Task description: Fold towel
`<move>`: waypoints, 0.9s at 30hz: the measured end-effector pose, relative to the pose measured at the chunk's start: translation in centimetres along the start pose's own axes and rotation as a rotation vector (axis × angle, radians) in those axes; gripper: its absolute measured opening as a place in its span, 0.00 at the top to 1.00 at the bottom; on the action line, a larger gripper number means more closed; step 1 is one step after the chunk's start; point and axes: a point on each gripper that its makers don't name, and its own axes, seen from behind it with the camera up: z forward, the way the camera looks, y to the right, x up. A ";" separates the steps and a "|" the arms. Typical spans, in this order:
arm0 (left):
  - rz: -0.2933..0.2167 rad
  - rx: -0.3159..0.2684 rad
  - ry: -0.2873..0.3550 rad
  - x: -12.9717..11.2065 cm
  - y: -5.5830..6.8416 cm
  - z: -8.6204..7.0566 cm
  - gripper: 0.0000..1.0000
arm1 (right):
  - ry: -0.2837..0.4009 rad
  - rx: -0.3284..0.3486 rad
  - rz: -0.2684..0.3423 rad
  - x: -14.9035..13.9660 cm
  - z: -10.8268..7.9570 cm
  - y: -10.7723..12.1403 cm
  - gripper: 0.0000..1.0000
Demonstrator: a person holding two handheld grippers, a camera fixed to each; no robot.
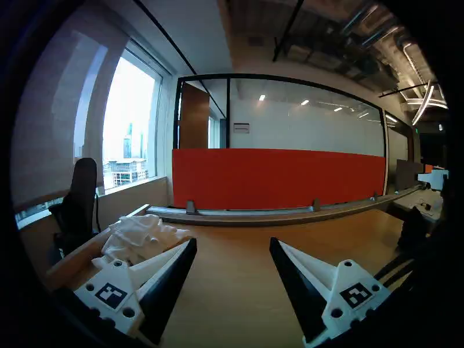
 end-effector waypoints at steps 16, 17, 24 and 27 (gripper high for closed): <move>0.044 0.047 0.040 -5.8 -2.2 0.1 0.07 | 0.001 0.007 -0.006 -2.5 0.3 -1.8 0.00; 0.047 0.050 0.042 -6.1 -2.3 0.1 0.07 | 0.001 0.007 -0.011 -2.6 0.4 -1.9 0.00; 0.058 0.061 0.047 -8.0 -2.3 0.4 0.07 | -0.002 0.006 -0.042 -3.0 0.8 -2.3 0.00; 0.053 0.059 0.052 -8.5 -2.1 0.6 0.07 | -0.001 0.005 -0.046 -3.1 0.9 -2.4 0.00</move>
